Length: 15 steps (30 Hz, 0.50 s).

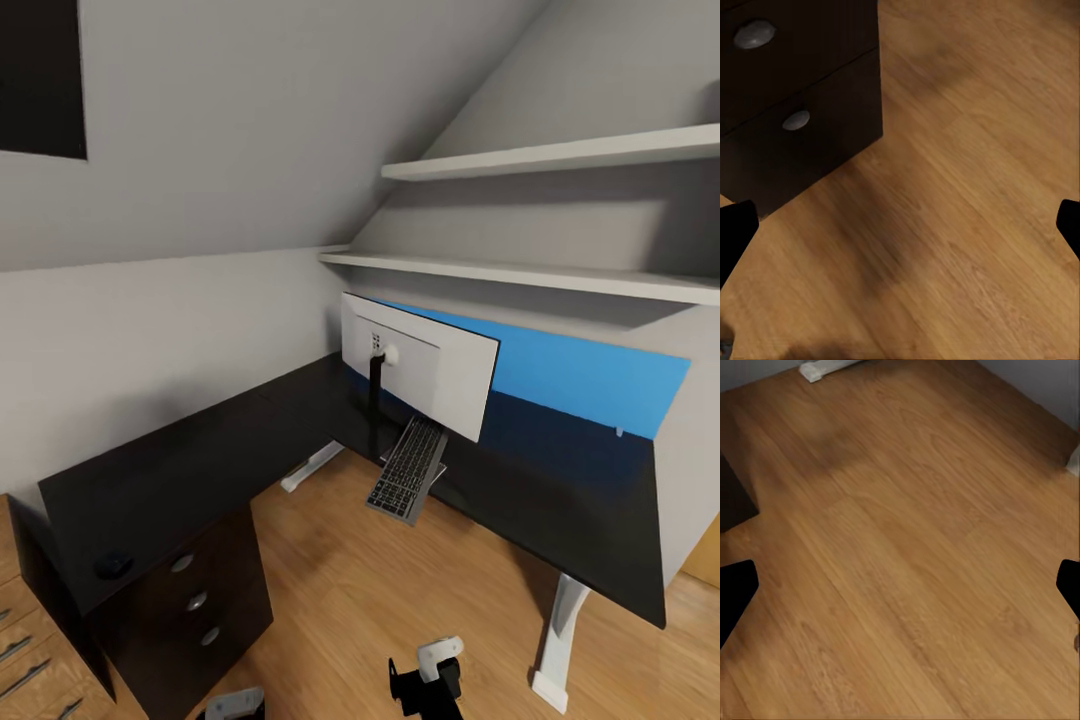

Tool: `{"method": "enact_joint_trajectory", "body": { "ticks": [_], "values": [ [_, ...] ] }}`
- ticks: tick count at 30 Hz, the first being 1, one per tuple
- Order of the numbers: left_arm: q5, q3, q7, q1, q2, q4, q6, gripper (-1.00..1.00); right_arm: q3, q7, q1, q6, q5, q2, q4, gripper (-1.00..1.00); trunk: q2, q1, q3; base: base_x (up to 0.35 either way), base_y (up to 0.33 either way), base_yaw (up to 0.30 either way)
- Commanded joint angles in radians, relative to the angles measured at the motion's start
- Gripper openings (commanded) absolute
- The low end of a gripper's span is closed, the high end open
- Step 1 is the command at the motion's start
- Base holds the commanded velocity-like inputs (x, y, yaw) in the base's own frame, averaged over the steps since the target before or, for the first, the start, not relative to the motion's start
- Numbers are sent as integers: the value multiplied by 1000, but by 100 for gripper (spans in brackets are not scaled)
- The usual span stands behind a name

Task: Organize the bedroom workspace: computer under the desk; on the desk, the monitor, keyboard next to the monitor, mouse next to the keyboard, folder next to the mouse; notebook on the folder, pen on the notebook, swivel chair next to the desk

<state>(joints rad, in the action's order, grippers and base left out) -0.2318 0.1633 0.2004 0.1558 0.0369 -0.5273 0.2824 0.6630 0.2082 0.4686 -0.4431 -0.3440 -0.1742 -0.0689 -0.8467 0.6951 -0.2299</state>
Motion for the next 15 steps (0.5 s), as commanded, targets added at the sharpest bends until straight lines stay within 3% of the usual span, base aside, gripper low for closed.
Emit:
{"method": "enact_joint_trajectory", "body": {
  "ticks": [1, 6, 8, 11, 12, 14, 15],
  "values": [
    [-9, 8, 8, 1, -1, -4, 4, 100, 8, 5, 1, -2, -7, 0, -10, 100, -8, 4, -5, 0, 0, 0],
    [-8, 6, 8, 1, -3, -53, -1, 100, -65, 6, 1, 6, -50, 0, -173, 100, -43, 23, -20, 0, 0, 0],
    [-9, 6, 8, 1, -4, -75, -4, 100, -141, 2, 1, 21, -123, 0, -264, 100, -57, 31, -27, 0, 0, 0],
    [-9, 6, 8, 1, -4, -86, -6, 100, -187, -8, 1, 44, -192, 0, -323, 100, -78, 42, -36, 0, 0, 0],
    [-10, 5, 8, 1, -4, -97, -8, 100, -211, -19, 1, 65, -243, 0, -363, 100, -85, 46, -39, 0, 0, 0],
    [-10, 5, 8, 1, -5, -121, -16, 100, -230, -32, 1, 89, -301, 0, -405, 100, -99, 54, -45, 0, 0, 0],
    [-11, 5, 8, 1, -5, -159, -37, 100, -246, -47, 1, 116, -362, 0, -446, 100, -106, 58, -49, 0, 0, 0]
  ]
}}
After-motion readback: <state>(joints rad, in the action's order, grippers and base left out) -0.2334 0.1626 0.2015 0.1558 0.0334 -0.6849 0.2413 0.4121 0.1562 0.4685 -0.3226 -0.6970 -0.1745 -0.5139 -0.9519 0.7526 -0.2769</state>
